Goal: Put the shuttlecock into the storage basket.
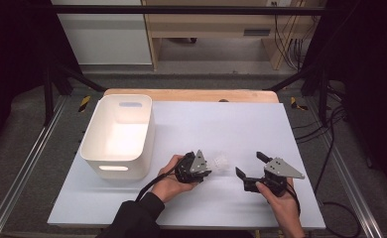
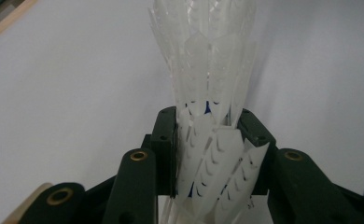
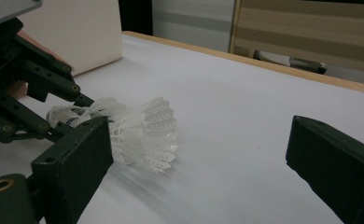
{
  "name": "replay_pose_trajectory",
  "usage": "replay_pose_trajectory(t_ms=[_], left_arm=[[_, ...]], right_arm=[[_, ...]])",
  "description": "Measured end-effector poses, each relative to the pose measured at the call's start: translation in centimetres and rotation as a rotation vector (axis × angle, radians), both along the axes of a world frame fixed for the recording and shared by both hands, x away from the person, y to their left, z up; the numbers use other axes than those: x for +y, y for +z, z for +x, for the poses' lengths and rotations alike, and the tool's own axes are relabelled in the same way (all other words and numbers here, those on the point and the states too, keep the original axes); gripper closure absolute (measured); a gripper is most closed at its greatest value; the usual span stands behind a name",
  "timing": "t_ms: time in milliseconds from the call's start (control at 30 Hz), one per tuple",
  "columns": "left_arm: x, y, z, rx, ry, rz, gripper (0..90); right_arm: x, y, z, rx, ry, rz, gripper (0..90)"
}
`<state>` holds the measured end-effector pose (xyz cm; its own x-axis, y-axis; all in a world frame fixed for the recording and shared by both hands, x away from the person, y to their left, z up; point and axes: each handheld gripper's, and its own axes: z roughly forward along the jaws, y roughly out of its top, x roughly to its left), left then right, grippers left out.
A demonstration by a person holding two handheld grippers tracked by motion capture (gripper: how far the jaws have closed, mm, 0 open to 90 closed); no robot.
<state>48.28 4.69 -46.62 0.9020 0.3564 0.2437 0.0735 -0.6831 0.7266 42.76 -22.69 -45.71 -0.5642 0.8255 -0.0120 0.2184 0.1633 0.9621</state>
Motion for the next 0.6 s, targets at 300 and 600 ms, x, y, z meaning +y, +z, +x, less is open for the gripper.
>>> replay_pose_trajectory(t_ms=[300,600], left_arm=[[1.0,2.8,-0.7,-0.033,0.035,-0.116,63.9],[2.7,9.5,-1.2,-0.118,0.105,-0.282,63.9]], right_arm=[[-1.1,0.2,-0.3,-0.012,-0.034,0.016,6.5],[-1.7,0.3,-0.5,-0.017,-0.055,0.021,6.3]])
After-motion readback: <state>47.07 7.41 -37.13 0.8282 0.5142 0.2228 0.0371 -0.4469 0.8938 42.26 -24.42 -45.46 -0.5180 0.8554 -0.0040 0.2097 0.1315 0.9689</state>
